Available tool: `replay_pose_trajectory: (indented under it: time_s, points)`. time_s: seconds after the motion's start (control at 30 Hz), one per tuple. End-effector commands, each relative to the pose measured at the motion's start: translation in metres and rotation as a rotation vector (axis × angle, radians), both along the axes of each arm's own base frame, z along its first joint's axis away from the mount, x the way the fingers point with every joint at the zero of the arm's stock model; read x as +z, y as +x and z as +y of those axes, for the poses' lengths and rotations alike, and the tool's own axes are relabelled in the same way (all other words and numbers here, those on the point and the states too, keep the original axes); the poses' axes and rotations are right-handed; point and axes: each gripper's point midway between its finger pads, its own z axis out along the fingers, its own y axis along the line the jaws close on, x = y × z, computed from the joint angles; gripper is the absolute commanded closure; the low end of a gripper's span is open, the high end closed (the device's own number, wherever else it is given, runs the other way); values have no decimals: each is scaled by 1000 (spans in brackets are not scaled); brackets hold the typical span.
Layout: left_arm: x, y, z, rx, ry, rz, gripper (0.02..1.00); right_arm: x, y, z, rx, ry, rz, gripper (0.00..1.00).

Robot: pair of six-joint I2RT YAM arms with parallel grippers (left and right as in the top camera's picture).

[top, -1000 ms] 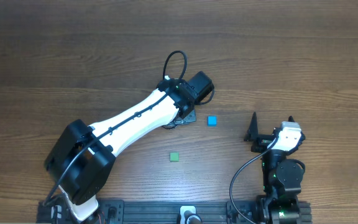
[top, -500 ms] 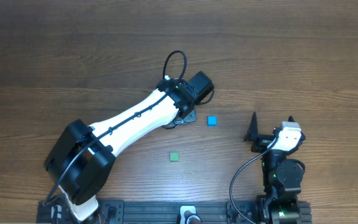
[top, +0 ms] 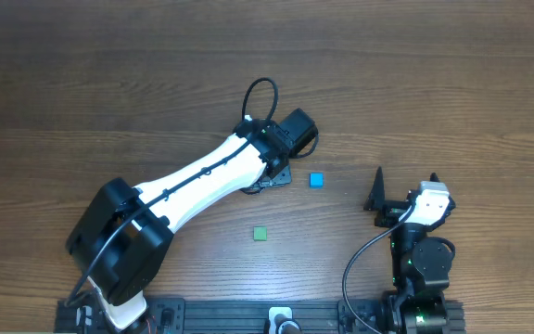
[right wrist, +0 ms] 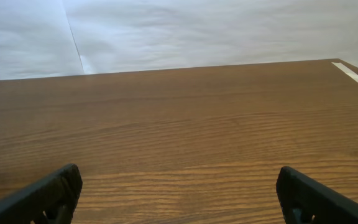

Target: Stack Cubes

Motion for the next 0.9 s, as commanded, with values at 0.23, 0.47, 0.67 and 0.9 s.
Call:
replay_pose_trajectory:
  time_s: [0.23, 0.47, 0.67, 0.9]
  points:
    - [0, 2, 0, 16, -16, -6, 369, -2, 0, 0, 0, 3, 2, 7]
    - [33, 25, 5, 58, -80, -120, 27, -2, 0, 0, 0, 3, 2, 7]
    - [125, 94, 57, 184, -223, -430, 20, -2, 0, 0, 0, 3, 2, 9]
    - [208, 127, 116, 213, -240, -712, 20, -2, 0, 0, 0, 3, 2, 9]
